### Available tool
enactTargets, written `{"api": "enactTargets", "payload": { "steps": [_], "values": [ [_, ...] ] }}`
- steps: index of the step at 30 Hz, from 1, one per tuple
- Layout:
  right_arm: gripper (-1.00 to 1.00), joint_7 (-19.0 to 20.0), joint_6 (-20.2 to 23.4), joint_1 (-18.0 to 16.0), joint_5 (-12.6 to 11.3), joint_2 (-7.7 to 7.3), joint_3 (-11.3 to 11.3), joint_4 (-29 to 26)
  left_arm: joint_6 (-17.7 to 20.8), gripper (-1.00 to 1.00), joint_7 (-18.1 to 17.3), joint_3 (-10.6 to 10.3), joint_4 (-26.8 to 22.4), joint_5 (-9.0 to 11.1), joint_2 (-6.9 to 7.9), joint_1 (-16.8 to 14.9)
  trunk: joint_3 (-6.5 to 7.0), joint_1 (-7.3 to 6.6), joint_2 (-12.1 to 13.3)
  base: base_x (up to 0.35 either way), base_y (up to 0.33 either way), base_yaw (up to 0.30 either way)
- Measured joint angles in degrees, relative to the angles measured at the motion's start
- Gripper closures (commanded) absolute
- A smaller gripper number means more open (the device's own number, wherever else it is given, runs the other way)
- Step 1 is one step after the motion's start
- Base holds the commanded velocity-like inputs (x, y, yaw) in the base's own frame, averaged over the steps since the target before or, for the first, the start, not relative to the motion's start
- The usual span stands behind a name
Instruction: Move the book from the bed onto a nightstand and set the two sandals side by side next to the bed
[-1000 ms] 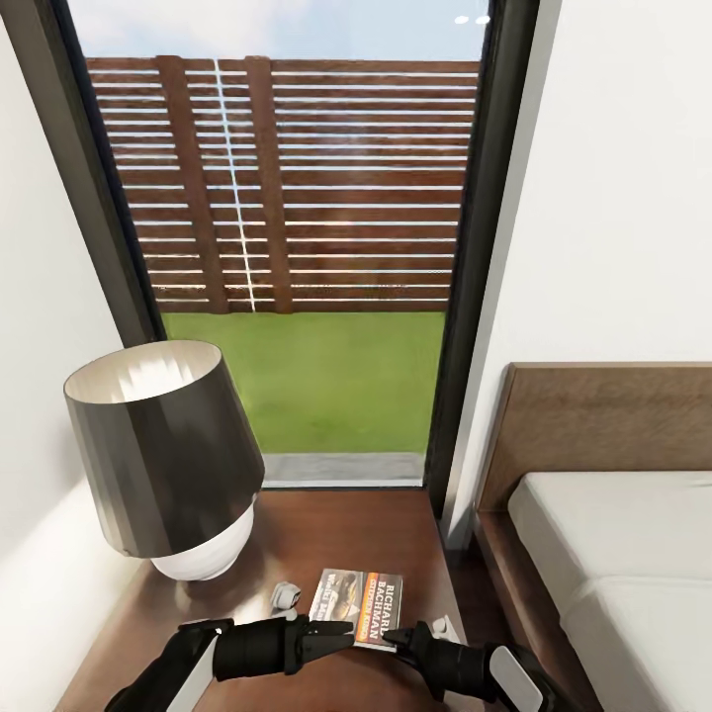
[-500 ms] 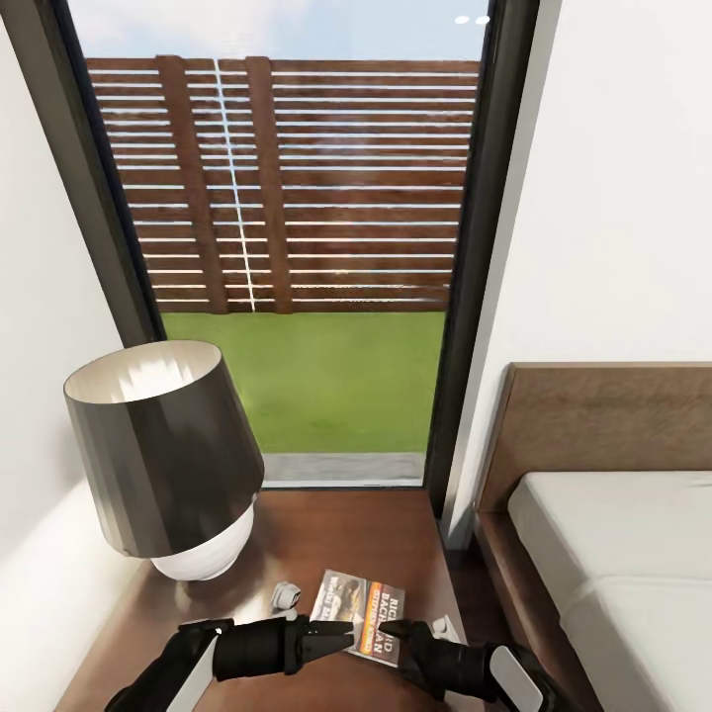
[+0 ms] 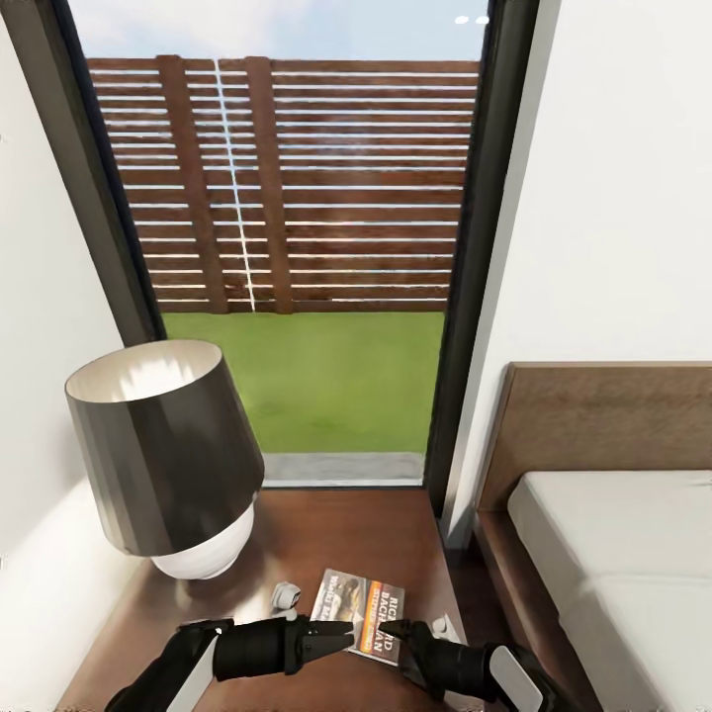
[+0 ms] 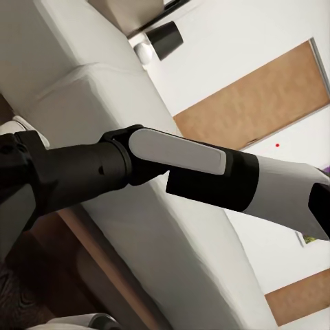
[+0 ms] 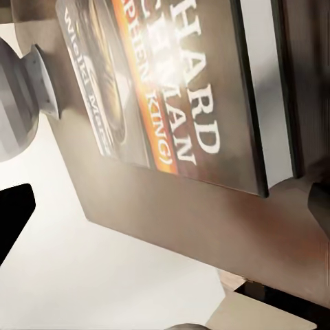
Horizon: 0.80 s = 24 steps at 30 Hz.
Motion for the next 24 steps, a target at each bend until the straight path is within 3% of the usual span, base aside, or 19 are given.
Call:
{"api": "enactTargets", "payload": {
  "steps": [11, 24],
  "values": [
    [-1.0, 0.0, 0.0, 0.0, 0.0, 0.0, 0.0, 0.0, 0.0, -1.0, 0.0, 0.0, 0.0, 0.0, -0.05, 0.0, 0.0, -0.01, 0.0, -0.1, 0.0, 0.0],
    [-1.0, 0.0, -0.1, 0.0, 0.1, 0.0, 0.0, 0.0, 0.0, -1.0, 0.0, 0.0, 0.0, 0.0, -0.08, 0.0, 0.0, 0.01, 0.0, -0.25, 0.0, 0.0]
  ]
}}
